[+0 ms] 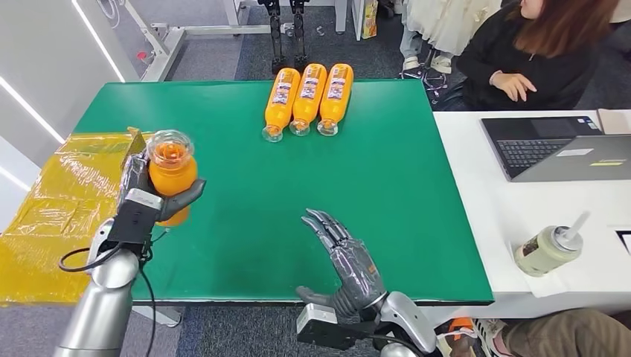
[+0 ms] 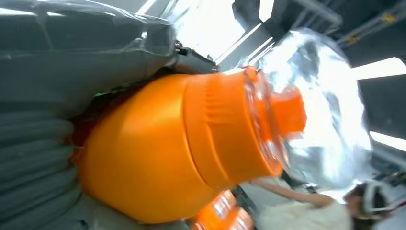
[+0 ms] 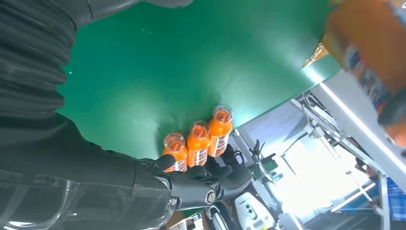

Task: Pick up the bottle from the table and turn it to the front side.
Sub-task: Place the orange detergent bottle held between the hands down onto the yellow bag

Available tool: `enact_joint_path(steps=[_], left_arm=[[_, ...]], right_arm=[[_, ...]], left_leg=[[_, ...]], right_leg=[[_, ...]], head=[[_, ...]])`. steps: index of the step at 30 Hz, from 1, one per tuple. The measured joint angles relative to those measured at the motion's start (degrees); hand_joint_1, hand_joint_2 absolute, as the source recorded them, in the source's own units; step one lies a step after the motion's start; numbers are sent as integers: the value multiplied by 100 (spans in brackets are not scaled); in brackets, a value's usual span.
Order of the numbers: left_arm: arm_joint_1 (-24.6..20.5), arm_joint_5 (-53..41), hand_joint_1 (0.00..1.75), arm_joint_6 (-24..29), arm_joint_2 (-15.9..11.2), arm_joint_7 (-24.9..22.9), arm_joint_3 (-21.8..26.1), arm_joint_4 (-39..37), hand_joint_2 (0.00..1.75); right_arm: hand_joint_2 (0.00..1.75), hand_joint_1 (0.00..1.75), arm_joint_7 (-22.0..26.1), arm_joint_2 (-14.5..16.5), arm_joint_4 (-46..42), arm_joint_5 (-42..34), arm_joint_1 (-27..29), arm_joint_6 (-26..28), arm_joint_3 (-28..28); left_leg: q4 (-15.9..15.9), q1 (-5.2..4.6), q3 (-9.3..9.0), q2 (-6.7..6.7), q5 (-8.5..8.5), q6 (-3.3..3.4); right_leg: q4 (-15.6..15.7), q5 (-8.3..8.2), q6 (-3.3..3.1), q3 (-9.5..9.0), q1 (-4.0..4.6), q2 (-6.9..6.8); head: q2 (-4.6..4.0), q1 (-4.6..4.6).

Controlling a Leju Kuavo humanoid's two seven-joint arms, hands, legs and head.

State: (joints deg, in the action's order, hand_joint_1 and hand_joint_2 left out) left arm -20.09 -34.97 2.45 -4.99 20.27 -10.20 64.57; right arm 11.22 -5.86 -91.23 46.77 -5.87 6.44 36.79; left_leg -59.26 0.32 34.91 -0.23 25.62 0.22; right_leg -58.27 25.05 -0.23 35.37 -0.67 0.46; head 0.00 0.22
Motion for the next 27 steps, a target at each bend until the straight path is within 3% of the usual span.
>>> enact_joint_path(steps=[7, 10, 15, 21, 25, 27], left_arm=[[-122, -2374, 175, 607, -1300, -743, -231, -353, 175], [-123, -3141, 175, 686, -1675, -1092, -394, -577, 175], [-268, -4061, 175, 897, -1841, -1520, -621, -1481, 175], [-412, -4400, 169, 1267, -1690, -1713, -776, -2788, 175], [-431, -4542, 4, 1448, -1541, -1877, -838, -3394, 175], [-437, -4569, 0, 1533, -1495, -1935, -850, -3586, 175]], right_arm=[[175, 0, 225, -311, 133, -261, 89, 134, 0], [175, 0, 232, -360, 144, -262, 179, 171, 0], [175, 0, 255, -399, 133, -256, 414, 289, -5], [175, 0, 268, -535, -28, -319, 638, 316, -15], [175, 0, 277, -691, -163, -448, 673, 223, -35], [175, 0, 304, -771, -196, -508, 680, 192, -48]], left_leg=[[1, 16, 1, 23, -2, -11], [1, 18, 2, 22, -1, -13], [1, 18, 3, 24, 0, -15], [0, 17, 3, 30, 0, -16], [0, 17, 4, 30, 0, -16], [0, 17, 4, 29, 1, -17]], right_leg=[[0, -6, -15, 11, 16, 24], [0, -4, -17, 13, 19, 23], [1, -4, -20, 14, 19, 24], [3, -7, -24, 17, 18, 26], [4, -7, -24, 17, 18, 26], [4, -7, -24, 17, 18, 25]], head=[[0, -1], [0, -1], [0, -1], [0, 1], [-1, 1], [-1, 1]])
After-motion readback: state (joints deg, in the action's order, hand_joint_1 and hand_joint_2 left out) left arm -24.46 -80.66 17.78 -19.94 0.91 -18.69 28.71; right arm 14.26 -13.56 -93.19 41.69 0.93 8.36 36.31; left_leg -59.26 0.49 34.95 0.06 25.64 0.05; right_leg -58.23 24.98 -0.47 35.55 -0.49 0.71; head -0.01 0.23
